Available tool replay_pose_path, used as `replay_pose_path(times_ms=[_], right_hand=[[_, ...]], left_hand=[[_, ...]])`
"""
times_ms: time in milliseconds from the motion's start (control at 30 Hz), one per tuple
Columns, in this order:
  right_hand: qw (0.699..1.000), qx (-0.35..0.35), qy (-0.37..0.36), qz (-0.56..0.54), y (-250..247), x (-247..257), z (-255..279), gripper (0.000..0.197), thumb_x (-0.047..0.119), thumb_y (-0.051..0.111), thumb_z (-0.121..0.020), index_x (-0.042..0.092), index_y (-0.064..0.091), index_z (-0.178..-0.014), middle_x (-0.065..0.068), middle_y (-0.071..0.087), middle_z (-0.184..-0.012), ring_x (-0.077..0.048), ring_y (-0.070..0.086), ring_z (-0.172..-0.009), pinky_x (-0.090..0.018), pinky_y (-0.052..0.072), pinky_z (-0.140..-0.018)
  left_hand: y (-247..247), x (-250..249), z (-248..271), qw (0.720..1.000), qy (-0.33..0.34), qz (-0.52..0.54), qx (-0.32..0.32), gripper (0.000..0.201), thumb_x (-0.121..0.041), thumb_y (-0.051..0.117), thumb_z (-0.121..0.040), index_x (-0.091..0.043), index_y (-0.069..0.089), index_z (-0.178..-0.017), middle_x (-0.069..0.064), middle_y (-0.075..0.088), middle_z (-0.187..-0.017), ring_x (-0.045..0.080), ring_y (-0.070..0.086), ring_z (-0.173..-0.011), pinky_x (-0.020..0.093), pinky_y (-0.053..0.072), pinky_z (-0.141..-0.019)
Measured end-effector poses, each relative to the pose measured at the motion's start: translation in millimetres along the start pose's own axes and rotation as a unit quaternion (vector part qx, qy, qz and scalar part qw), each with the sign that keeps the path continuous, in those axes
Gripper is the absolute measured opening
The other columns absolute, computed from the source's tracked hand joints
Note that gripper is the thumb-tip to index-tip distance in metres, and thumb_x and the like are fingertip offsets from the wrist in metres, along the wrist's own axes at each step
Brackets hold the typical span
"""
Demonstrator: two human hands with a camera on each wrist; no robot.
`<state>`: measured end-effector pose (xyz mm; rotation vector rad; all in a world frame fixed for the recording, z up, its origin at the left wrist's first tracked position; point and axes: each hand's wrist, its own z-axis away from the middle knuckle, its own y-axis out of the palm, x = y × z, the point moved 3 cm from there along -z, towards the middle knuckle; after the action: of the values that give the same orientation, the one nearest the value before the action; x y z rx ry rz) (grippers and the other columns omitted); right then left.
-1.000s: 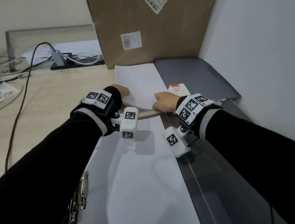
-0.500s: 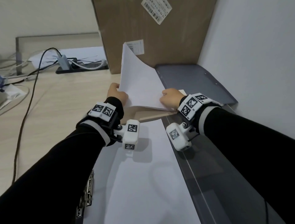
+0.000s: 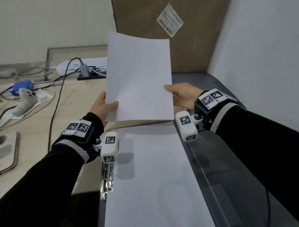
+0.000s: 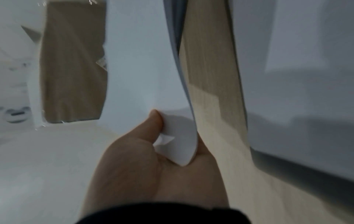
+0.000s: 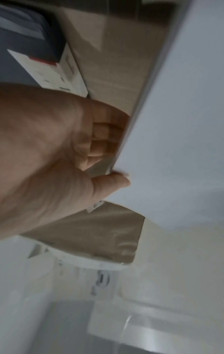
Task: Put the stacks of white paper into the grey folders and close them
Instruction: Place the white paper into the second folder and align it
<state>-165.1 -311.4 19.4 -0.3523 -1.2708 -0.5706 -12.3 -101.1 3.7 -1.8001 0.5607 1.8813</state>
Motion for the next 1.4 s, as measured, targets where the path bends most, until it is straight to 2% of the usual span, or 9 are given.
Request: replay_pose_path(times_ms=[267,367,533,733,867,1033,1167,1267,1400], right_hand=[[0.985,-0.012,-0.150,-0.085,3,23,68,0.023,0.000,0.046,-0.096,0.005,0.058,-0.115,-0.005,0.068,-0.101,-0.015,0.069,-0.084,-0.026,0.059,-0.076],[0.988,-0.022,-0.137,-0.067,9,-1,83,0.027,0.002,0.048,-0.095,-0.001,0.057,-0.120,-0.008,0.066,-0.103,-0.018,0.067,-0.084,-0.031,0.056,-0.082],[0.993,-0.069,-0.099,0.008,26,-39,90,0.040,0.007,0.051,-0.095,-0.004,0.048,-0.133,-0.018,0.060,-0.127,-0.032,0.061,-0.113,-0.044,0.046,-0.103],[0.956,-0.220,-0.131,0.142,7,-24,108,0.030,0.014,0.053,-0.092,-0.001,0.062,-0.115,-0.017,0.067,-0.117,-0.033,0.063,-0.108,-0.044,0.049,-0.098],[0.943,-0.258,-0.086,0.192,-30,-37,135,0.028,0.008,0.050,-0.089,-0.005,0.063,-0.110,-0.022,0.066,-0.114,-0.038,0.063,-0.105,-0.049,0.050,-0.096],[0.931,-0.206,0.023,0.300,-52,-80,173,0.029,0.007,0.049,-0.092,-0.010,0.060,-0.114,-0.023,0.064,-0.118,-0.036,0.062,-0.103,-0.039,0.049,-0.090],[0.912,-0.187,0.038,0.363,-49,-95,185,0.029,0.009,0.048,-0.093,-0.008,0.061,-0.113,-0.024,0.064,-0.117,-0.037,0.061,-0.108,-0.035,0.047,-0.084],[0.902,-0.190,0.033,0.385,-41,-98,186,0.030,0.009,0.046,-0.093,-0.008,0.061,-0.113,-0.025,0.063,-0.118,-0.038,0.060,-0.108,-0.034,0.046,-0.083],[0.900,-0.193,0.024,0.390,-19,-107,182,0.034,0.009,0.046,-0.093,-0.008,0.059,-0.118,-0.025,0.061,-0.122,-0.038,0.058,-0.112,-0.036,0.046,-0.092]], left_hand=[[15,-32,39,0.994,0.049,0.028,0.088,0.030,0.005,0.052,-0.089,-0.007,0.056,-0.116,0.006,0.066,-0.103,0.018,0.066,-0.086,0.031,0.055,-0.083],[24,-19,48,0.996,-0.007,0.054,0.077,0.017,-0.005,0.056,-0.090,-0.006,0.061,-0.106,0.010,0.066,-0.105,0.020,0.066,-0.084,0.036,0.053,-0.089],[29,15,57,0.997,-0.081,0.014,0.003,0.056,-0.024,0.071,-0.080,-0.001,0.054,-0.127,0.015,0.062,-0.124,0.030,0.061,-0.109,0.045,0.044,-0.104],[33,-4,69,0.988,-0.052,-0.141,0.023,0.048,-0.020,0.062,-0.087,-0.004,0.049,-0.130,0.014,0.060,-0.125,0.030,0.058,-0.113,0.038,0.046,-0.099],[41,-10,87,0.937,-0.030,-0.341,0.062,0.044,-0.017,0.056,-0.090,-0.007,0.049,-0.133,0.013,0.056,-0.131,0.029,0.054,-0.120,0.028,0.041,-0.092],[64,12,121,0.789,-0.048,-0.578,0.200,0.055,-0.035,0.043,-0.095,-0.013,0.034,-0.145,0.005,0.030,-0.155,0.023,0.030,-0.142,0.032,0.023,-0.116],[62,34,139,0.716,-0.065,-0.655,0.231,0.039,-0.050,0.037,-0.087,-0.025,0.043,-0.115,0.009,0.040,-0.138,0.033,0.046,-0.122,0.044,0.036,-0.104],[53,41,144,0.724,-0.066,-0.651,0.218,0.055,-0.047,0.037,-0.089,-0.026,0.033,-0.139,0.013,0.024,-0.152,0.033,0.030,-0.139,0.045,0.026,-0.113],[31,39,146,0.729,-0.057,-0.653,0.197,0.057,-0.041,0.035,-0.092,-0.023,0.025,-0.145,0.005,0.019,-0.157,0.026,0.024,-0.144,0.042,0.017,-0.115]])
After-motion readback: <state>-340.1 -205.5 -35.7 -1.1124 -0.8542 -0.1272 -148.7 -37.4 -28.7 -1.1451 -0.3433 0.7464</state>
